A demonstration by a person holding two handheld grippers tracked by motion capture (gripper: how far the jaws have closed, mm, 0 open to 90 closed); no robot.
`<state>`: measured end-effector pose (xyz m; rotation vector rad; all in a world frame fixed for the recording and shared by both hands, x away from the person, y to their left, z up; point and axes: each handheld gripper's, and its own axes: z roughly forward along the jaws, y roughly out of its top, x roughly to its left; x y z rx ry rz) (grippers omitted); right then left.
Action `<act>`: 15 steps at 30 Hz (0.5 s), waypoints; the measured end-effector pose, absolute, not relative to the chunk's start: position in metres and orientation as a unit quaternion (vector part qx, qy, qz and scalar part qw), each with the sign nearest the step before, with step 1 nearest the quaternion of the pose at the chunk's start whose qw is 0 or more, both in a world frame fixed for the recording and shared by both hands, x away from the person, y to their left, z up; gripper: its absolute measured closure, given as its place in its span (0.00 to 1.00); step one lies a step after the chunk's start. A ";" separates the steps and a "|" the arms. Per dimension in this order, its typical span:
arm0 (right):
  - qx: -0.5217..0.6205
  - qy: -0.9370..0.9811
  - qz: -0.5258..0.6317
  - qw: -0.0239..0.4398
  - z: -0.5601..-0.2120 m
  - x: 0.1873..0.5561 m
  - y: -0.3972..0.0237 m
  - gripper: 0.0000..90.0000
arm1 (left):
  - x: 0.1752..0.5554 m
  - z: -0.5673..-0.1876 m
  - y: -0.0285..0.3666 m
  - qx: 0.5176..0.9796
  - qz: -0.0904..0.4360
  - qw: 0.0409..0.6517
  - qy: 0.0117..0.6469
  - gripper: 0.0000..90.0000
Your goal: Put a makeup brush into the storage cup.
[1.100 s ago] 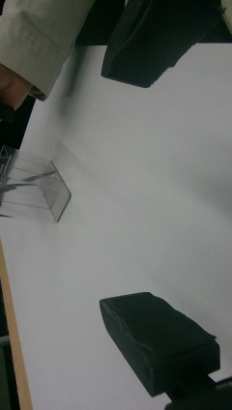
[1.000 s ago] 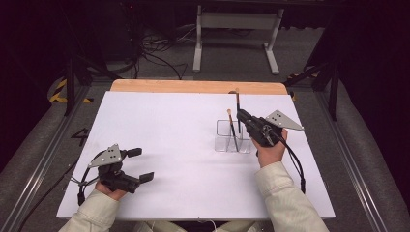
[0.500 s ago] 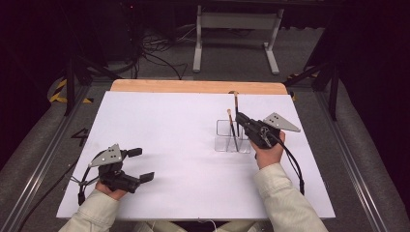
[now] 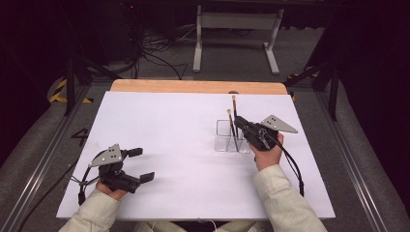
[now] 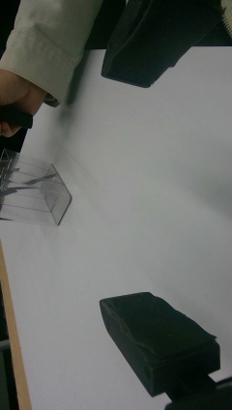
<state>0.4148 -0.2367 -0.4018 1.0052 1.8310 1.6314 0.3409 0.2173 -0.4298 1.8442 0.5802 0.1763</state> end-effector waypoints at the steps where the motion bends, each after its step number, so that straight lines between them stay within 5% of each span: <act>1: 0.368 0.670 0.597 0.242 -0.402 0.415 -0.237 0.93 | 0.341 -0.430 0.217 0.784 0.075 0.565 0.247 0.00; 15: 0.372 0.675 0.592 0.235 -0.406 0.414 -0.237 0.92 | 0.341 -0.430 0.217 0.784 0.076 0.565 0.245 0.00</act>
